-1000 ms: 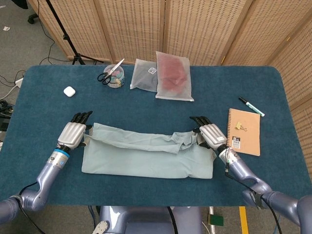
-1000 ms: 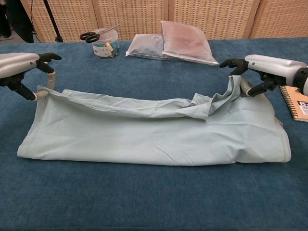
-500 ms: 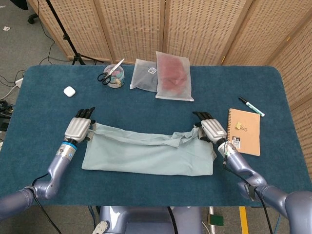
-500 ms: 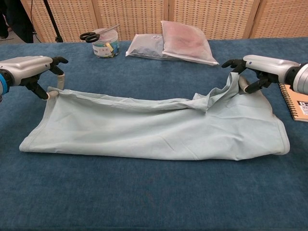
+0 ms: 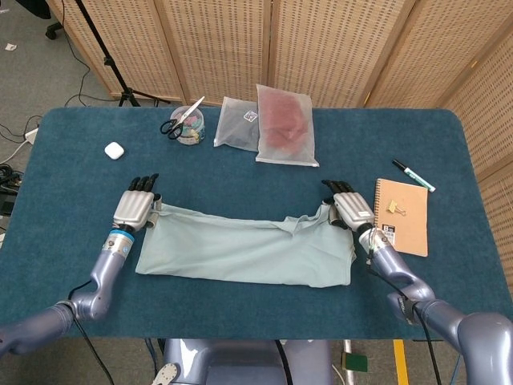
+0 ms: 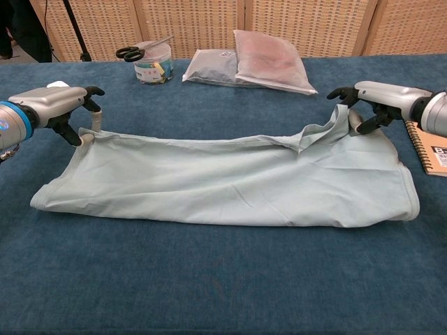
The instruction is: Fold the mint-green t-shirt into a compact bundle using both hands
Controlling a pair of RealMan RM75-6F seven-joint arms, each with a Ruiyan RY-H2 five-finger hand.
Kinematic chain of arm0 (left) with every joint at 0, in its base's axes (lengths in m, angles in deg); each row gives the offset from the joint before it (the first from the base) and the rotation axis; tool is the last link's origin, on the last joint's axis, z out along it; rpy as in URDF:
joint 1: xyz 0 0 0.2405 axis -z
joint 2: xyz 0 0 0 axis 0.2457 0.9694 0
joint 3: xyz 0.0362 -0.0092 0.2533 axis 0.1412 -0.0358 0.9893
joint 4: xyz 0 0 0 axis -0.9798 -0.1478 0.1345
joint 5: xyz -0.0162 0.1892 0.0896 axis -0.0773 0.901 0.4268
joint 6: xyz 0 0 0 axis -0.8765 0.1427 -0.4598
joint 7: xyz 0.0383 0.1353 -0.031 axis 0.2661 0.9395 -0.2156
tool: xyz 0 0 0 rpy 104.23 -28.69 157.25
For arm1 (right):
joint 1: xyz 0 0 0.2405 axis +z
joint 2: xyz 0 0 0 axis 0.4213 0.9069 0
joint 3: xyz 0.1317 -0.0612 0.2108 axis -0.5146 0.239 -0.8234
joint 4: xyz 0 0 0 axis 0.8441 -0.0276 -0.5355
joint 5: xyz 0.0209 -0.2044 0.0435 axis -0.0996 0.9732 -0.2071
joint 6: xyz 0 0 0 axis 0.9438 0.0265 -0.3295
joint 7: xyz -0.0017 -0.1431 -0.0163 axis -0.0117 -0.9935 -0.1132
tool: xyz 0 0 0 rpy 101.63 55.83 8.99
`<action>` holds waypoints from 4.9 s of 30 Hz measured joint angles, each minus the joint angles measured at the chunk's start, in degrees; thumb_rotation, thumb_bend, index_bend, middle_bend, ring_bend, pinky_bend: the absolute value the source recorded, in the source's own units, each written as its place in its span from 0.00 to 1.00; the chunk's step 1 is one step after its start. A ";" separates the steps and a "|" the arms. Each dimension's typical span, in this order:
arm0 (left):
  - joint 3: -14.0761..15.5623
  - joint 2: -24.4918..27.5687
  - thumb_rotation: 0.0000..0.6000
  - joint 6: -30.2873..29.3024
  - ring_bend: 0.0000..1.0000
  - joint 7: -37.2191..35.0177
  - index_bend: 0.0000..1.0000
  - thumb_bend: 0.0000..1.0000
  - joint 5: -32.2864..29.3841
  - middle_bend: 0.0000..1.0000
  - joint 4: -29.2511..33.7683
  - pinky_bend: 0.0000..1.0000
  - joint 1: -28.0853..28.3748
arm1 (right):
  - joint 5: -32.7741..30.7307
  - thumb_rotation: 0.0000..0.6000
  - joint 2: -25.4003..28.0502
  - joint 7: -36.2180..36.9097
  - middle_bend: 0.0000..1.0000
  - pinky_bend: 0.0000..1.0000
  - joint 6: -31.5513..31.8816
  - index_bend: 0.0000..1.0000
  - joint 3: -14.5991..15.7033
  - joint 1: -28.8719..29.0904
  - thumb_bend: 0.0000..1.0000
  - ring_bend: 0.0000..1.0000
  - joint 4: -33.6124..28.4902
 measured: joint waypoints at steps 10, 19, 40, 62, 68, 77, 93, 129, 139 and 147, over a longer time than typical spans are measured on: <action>-0.42 -0.69 1.00 -2.56 0.00 -1.22 0.00 0.45 0.24 0.00 -0.14 0.00 -0.34 | 0.11 1.00 -0.72 0.83 0.07 0.00 -0.44 0.62 0.17 0.00 0.86 0.00 1.65; -0.59 1.16 1.00 -4.20 0.00 -3.85 0.00 0.45 1.91 0.00 1.93 0.00 -1.21 | -0.34 1.00 -0.97 0.01 0.01 0.00 -0.46 0.19 0.04 -0.32 0.45 0.00 2.06; 0.39 10.31 1.00 -9.98 0.00 -5.51 0.00 0.44 5.70 0.00 14.08 0.00 -4.90 | -6.80 1.00 4.24 -20.72 0.00 0.00 7.46 0.00 -3.07 -4.60 0.10 0.00 -8.04; 3.09 12.56 1.00 -5.56 0.00 -8.50 0.00 0.41 6.03 0.00 12.09 0.00 -6.03 | 4.39 1.00 24.53 -23.94 0.00 0.00 33.84 0.00 4.45 -23.16 0.10 0.00 -36.95; 2.80 8.92 1.00 -2.30 0.00 -5.80 0.02 0.41 3.31 0.00 8.44 0.00 -3.69 | 7.92 1.00 24.27 -26.49 0.00 0.00 40.72 0.00 6.25 -27.51 0.10 0.00 -36.14; 1.92 5.84 1.00 -1.48 0.00 -2.51 0.17 0.41 0.55 0.00 6.88 0.00 -1.87 | 11.02 1.00 23.00 -27.39 0.00 0.00 43.82 0.00 6.09 -29.46 0.10 0.00 -33.93; 0.29 2.33 1.00 2.14 0.00 -2.27 0.31 0.42 -3.27 0.00 1.85 0.00 0.85 | 11.39 1.00 23.10 -26.29 0.00 0.00 42.67 0.00 5.09 -29.94 0.10 0.00 -33.97; -1.22 -4.99 1.00 0.74 0.00 -4.54 0.73 0.48 -4.08 0.00 -6.04 0.00 1.02 | 11.53 1.00 23.20 -25.38 0.00 0.00 40.88 0.00 3.98 -30.51 0.10 0.00 -34.53; -2.03 -2.89 1.00 1.54 0.00 -1.86 0.84 0.54 -6.06 0.00 -7.05 0.00 1.13 | 11.67 1.00 23.27 -25.35 0.00 0.00 40.75 0.00 3.86 -30.63 0.10 0.00 -34.69; -1.83 2.47 1.00 5.76 0.00 1.23 0.84 0.55 -9.36 0.00 -10.26 0.00 0.67 | 11.77 1.00 23.36 -25.60 0.00 0.00 40.56 0.00 3.92 -30.75 0.10 0.00 -35.02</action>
